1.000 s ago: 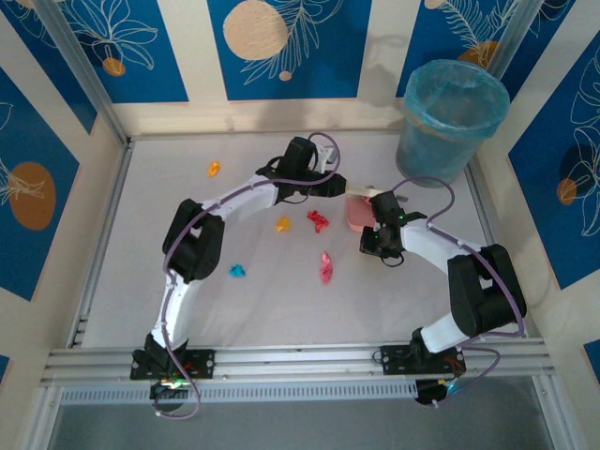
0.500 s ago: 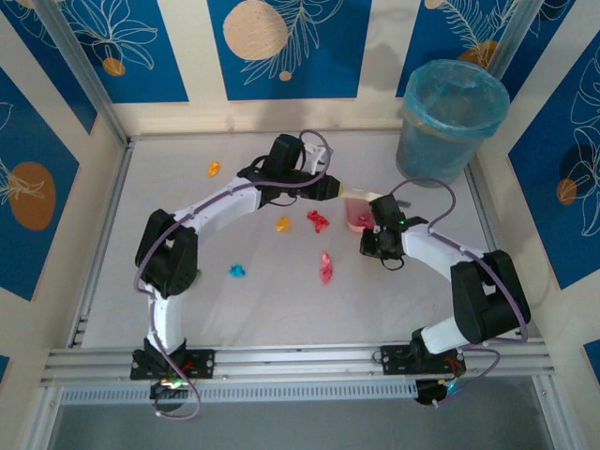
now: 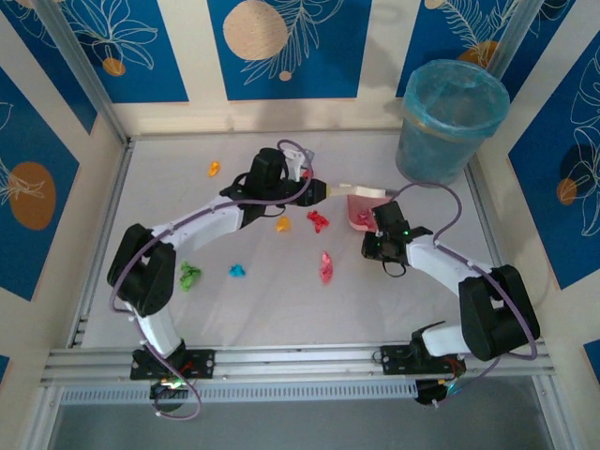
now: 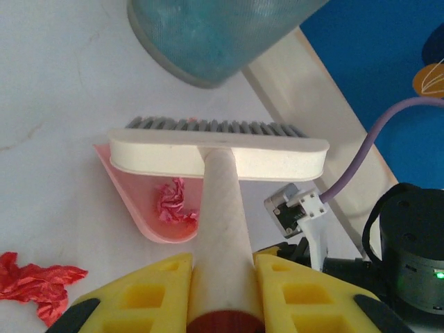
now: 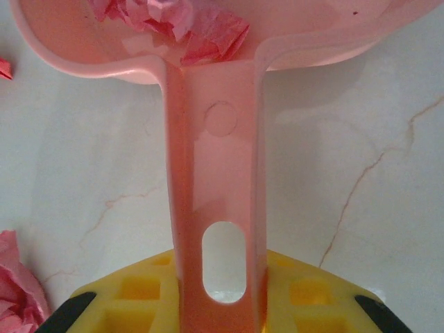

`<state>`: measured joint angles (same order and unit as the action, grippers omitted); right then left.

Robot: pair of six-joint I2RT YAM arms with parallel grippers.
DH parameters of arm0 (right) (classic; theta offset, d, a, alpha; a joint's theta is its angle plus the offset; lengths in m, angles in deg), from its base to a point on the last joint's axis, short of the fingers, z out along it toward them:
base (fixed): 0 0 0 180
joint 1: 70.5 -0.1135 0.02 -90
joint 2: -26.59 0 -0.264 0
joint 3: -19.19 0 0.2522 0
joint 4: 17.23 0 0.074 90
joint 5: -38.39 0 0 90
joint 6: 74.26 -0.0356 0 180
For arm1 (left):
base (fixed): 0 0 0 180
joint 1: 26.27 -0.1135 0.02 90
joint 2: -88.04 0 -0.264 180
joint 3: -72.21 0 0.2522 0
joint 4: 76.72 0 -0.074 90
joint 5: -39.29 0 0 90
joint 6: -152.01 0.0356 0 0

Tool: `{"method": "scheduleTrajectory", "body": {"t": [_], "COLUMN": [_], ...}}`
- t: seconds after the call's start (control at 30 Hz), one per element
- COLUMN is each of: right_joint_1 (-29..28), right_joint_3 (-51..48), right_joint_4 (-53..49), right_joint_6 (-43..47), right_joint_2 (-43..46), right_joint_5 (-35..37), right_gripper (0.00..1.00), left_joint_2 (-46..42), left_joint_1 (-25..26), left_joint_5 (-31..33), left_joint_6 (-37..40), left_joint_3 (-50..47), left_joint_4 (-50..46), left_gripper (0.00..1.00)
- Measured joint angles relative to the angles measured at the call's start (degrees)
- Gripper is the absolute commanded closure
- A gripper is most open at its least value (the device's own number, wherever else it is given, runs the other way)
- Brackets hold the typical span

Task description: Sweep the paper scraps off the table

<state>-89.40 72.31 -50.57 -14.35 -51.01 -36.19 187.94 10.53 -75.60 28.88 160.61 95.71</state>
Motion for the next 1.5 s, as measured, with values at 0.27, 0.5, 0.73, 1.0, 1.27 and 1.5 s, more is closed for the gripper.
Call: {"method": "scheduleTrajectory", "body": {"t": [0.27, 0.5, 0.73, 1.0, 1.27, 1.5], "right_joint_1": [0.04, -0.9, -5.22, -8.35, -6.64, 2.45], "right_joint_3": [-1.25, -1.25, 4.46, 21.66, 38.6, 54.4], "right_joint_4": [0.81, -0.96, -10.1, -22.34, -30.64, -34.32], "right_joint_6": [-0.24, -0.98, -1.97, -3.41, -2.97, -1.9], "right_joint_2": [2.1, 4.98, 8.39, 9.9, 5.77, -2.14], "right_joint_5": [0.72, 2.91, 6.05, 8.24, 8.5, 3.23], "right_gripper": [1.0, 1.0, 1.0, 1.0, 1.0, 1.0], "left_joint_2": [-8.35, -22.47, -33.75, -36.04, -35.98, -34.73], "left_joint_1": [-0.96, -1.97, -4.35, -8.7, -10.88, -11.78], "left_joint_5": [8.07, 20.44, 32.13, 36.04, 34.34, 32.24], "left_joint_6": [-2.21, -1.25, 0.22, -1.33, -3.48, -4.98], "left_joint_3": [-11.1, -22.05, -28.57, -31.54, -31.54, -31.54], "left_joint_4": [10.32, 15.19, 17.57, 18.01, 18.03, 18.12], "left_gripper": [1.0, 1.0, 1.0, 1.0, 1.0, 1.0]}}
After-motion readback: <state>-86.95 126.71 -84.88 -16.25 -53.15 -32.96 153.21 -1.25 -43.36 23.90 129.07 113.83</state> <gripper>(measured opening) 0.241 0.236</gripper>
